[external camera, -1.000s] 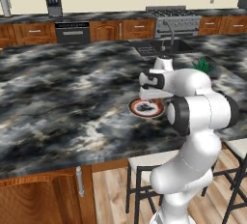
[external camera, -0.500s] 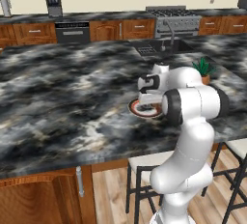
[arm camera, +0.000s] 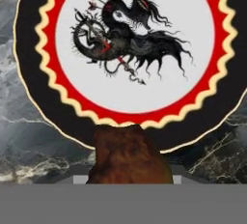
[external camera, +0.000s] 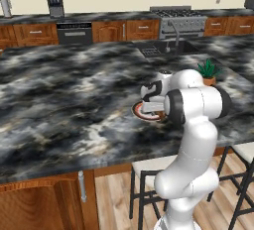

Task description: Take the chicken drumstick from the fridge and place it on the digital scale on the counter by the fridge. Wait a few seconds for a reading, then move it to the plate on the dining counter.

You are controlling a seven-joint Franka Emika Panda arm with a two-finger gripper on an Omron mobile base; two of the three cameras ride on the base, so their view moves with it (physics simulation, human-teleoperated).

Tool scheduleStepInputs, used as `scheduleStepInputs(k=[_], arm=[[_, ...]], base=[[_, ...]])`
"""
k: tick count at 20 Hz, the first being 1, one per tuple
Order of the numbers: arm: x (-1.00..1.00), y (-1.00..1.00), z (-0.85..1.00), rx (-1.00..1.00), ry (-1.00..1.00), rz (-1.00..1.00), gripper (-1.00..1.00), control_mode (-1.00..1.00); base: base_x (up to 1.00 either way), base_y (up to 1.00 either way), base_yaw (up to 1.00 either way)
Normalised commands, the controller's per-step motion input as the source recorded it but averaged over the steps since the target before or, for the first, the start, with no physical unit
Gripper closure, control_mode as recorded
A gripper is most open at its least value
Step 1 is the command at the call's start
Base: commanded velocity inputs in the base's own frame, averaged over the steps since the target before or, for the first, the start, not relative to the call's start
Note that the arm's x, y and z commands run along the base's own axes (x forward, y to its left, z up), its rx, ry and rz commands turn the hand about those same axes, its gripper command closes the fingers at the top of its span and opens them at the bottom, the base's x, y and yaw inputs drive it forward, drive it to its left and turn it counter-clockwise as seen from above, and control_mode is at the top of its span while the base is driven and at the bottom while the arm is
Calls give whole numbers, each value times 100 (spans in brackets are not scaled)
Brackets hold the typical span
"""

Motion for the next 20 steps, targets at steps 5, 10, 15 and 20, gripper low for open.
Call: scheduleStepInputs(k=[5,10,15,20], arm=[[41,0,0,0,6,0,100,-100],[50,0,2,-2,16,0,100,-100],[38,0,-7,-4,12,0,100,-100],[13,0,-28,-1,4,0,100,-100]], base=[[0,0,0],[0,0,0],[0,0,0],[0,0,0]])
